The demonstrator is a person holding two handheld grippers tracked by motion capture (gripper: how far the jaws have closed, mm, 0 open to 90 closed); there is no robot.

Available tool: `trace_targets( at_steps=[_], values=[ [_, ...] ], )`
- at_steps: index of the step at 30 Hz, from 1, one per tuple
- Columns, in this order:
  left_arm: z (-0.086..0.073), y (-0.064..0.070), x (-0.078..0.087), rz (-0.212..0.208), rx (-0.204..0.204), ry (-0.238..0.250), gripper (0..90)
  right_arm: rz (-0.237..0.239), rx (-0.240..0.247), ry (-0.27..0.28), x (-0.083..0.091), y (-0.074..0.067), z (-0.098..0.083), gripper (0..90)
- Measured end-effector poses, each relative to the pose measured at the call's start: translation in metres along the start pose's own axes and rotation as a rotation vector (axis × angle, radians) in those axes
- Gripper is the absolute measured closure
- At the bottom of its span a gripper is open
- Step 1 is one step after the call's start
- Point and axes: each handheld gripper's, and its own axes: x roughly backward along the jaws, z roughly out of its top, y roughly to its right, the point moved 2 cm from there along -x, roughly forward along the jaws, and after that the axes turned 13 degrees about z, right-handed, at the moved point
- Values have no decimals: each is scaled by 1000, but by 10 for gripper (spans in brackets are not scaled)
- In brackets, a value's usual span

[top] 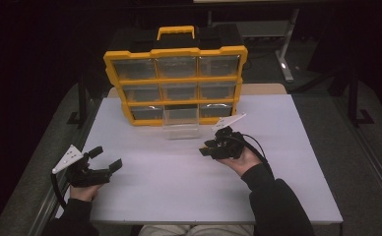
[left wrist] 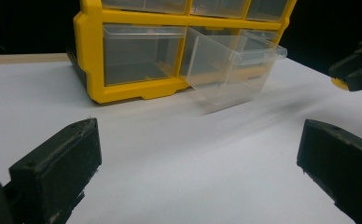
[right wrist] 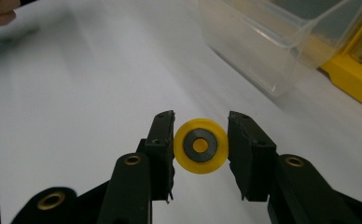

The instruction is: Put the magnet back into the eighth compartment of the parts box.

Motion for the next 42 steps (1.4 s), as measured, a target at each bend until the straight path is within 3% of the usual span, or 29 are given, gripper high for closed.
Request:
trace_targets(
  at_steps=[42],
  values=[
    [0, 1, 0, -8, -6, -6, 0, -25, 81, 16, 10, 0, 73, 612]
  ],
)
